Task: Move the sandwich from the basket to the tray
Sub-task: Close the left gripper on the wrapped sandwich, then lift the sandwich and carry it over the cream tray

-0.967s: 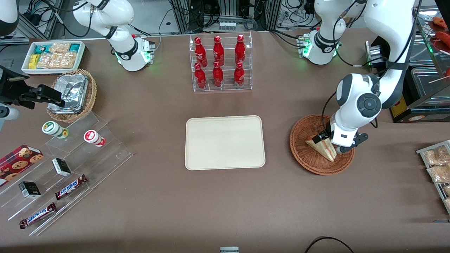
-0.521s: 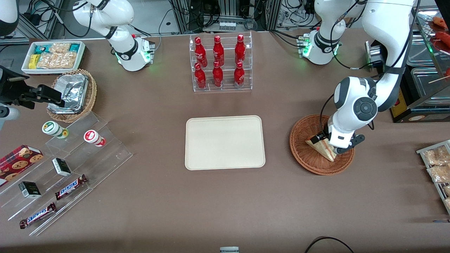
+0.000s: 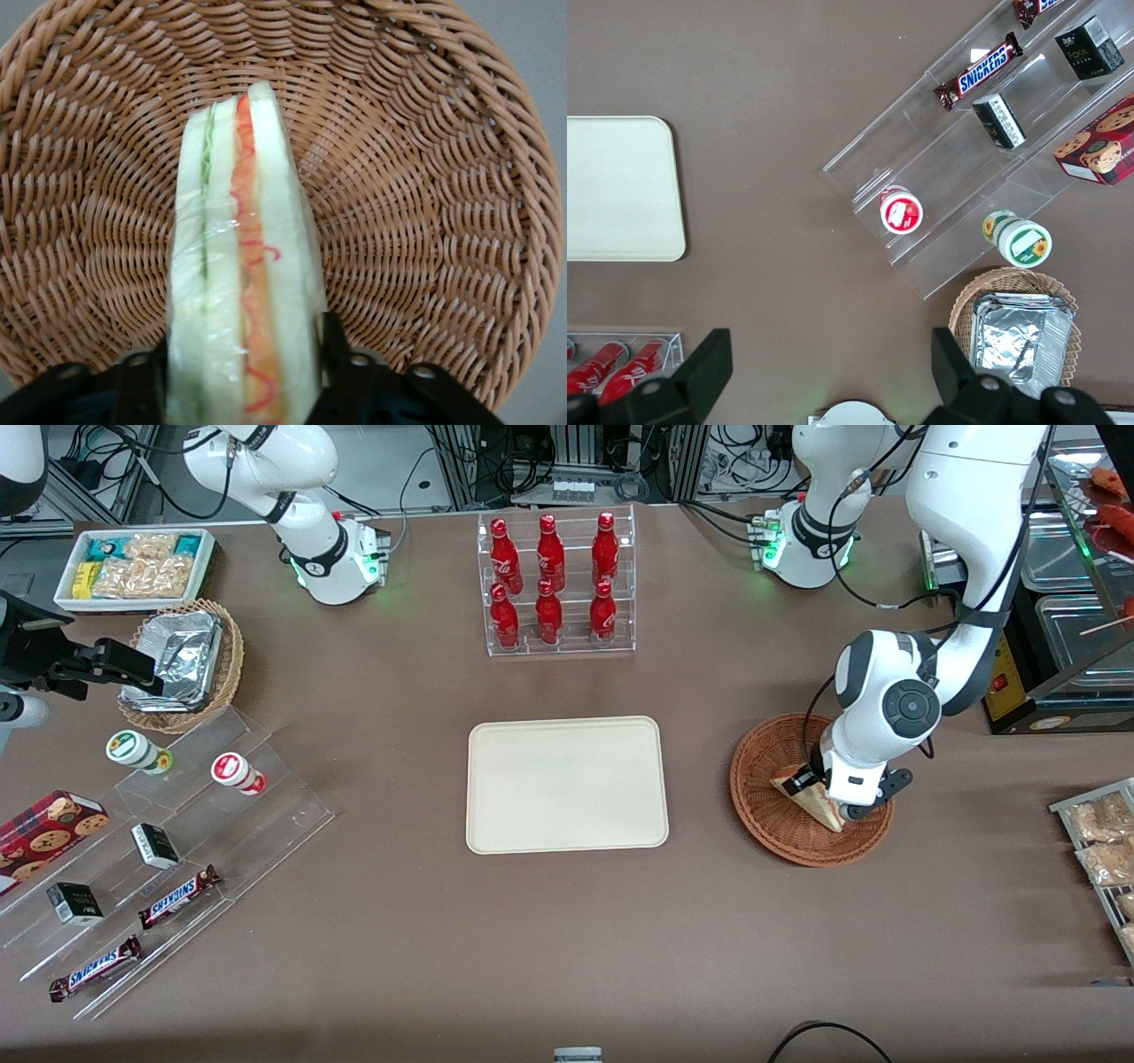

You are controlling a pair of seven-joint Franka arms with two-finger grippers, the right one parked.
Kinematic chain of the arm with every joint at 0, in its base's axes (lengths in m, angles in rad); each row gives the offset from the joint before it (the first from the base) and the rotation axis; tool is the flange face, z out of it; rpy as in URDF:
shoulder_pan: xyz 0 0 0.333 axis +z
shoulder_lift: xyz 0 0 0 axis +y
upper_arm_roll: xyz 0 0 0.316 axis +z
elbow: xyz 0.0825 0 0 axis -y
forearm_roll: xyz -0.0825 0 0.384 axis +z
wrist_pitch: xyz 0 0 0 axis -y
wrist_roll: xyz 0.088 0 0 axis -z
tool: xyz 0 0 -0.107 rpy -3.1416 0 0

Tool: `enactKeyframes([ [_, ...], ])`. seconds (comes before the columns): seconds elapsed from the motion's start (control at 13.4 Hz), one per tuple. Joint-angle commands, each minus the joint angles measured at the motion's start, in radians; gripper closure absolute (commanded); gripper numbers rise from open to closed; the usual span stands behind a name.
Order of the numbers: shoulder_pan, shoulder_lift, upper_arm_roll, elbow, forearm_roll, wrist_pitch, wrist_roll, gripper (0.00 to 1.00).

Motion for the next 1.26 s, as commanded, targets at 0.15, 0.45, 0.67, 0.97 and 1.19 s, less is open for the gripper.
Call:
enactKeyframes([
  [0.15,-0.015,-0.045,0.003,0.051,0.022,-0.083,-0.015,1.00],
  [0.45,-0.125,-0.078,-0.002,0.287,0.093,-0.422,-0.021,1.00],
  [0.67,-0.254,-0.037,-0.002,0.451,0.079,-0.531,-0.081,1.00],
  [0.97,-0.441,0.091,-0.002,0.602,0.076,-0.539,-0.163,1.00],
  [1.19,-0.527,0.242,-0.008,0.757,0.047,-0.545,-0.169,1.00],
])
